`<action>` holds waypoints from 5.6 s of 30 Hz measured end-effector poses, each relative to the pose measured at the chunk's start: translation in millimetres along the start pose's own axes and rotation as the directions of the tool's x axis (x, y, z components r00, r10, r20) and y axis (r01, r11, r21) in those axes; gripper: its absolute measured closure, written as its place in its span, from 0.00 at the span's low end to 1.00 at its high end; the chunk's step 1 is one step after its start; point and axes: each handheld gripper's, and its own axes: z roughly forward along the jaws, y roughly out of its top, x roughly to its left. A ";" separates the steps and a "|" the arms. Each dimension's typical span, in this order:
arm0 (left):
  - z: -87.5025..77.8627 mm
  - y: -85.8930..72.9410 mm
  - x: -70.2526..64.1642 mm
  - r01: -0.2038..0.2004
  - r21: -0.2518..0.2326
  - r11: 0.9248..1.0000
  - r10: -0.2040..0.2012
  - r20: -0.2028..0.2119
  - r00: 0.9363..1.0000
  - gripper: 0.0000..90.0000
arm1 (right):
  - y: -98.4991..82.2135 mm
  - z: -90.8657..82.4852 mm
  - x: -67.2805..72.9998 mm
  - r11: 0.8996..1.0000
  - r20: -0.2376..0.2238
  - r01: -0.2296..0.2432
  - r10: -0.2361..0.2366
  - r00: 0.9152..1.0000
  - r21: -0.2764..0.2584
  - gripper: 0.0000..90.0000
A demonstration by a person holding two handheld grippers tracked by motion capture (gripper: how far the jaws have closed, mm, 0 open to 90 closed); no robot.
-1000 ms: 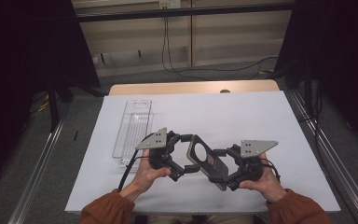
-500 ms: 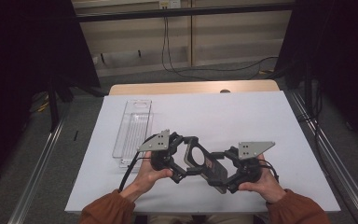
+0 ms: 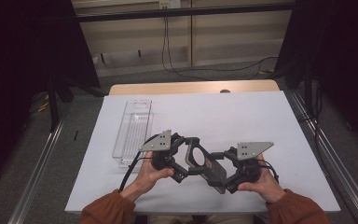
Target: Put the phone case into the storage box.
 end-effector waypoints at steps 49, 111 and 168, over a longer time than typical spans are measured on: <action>4.5 12.2 -8.0 0.018 0.012 1.000 -0.017 -0.060 0.998 0.13 | -1.2 7.0 0.0 1.000 0.063 0.006 -0.006 0.998 0.012 0.05; -51.9 35.9 1.9 0.056 -0.016 0.998 -0.059 -0.341 0.938 0.13 | -39.8 -76.0 5.4 0.985 0.658 -0.050 0.148 0.738 -0.165 0.00; -117.0 78.5 38.0 0.061 -0.060 0.996 -0.086 -0.689 0.720 0.13 | -59.8 -115.6 23.1 0.976 0.748 -0.032 0.185 0.637 -0.215 0.00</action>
